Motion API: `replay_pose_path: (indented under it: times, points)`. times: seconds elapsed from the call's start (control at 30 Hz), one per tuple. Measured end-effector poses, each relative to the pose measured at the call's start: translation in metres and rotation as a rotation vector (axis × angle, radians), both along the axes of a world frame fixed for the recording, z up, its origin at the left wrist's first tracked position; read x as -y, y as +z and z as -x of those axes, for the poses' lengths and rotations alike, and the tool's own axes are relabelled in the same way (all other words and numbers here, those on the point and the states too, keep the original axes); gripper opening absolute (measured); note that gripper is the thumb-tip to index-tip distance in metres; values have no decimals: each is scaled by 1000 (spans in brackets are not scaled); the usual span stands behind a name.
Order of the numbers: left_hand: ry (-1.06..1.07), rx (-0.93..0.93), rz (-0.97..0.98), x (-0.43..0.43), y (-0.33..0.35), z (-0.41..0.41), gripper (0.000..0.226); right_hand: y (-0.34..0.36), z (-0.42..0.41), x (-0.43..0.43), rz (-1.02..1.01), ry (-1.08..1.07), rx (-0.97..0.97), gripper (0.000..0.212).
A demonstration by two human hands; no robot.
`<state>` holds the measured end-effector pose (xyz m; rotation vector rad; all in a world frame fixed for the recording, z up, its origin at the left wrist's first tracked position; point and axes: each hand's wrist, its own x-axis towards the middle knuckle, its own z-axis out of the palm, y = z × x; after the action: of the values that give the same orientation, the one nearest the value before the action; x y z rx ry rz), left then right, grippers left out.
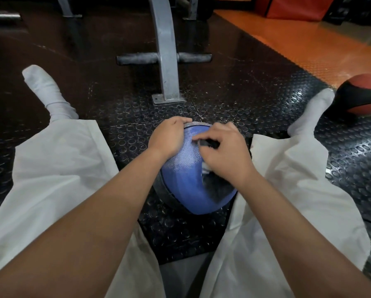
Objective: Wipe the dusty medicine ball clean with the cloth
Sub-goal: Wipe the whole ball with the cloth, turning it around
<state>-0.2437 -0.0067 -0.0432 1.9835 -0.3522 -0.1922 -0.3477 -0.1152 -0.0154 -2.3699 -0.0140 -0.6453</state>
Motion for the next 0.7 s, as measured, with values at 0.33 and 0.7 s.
replay_pose_path:
  times: [0.33, 0.7]
  points:
    - [6, -22, -14, -2, 6, -6, 41, 8, 1, -7, -84, -63, -48, 23]
    - [107, -3, -19, 1, 5, -1, 39, -6, -31, 11, -134, -215, -72, 1]
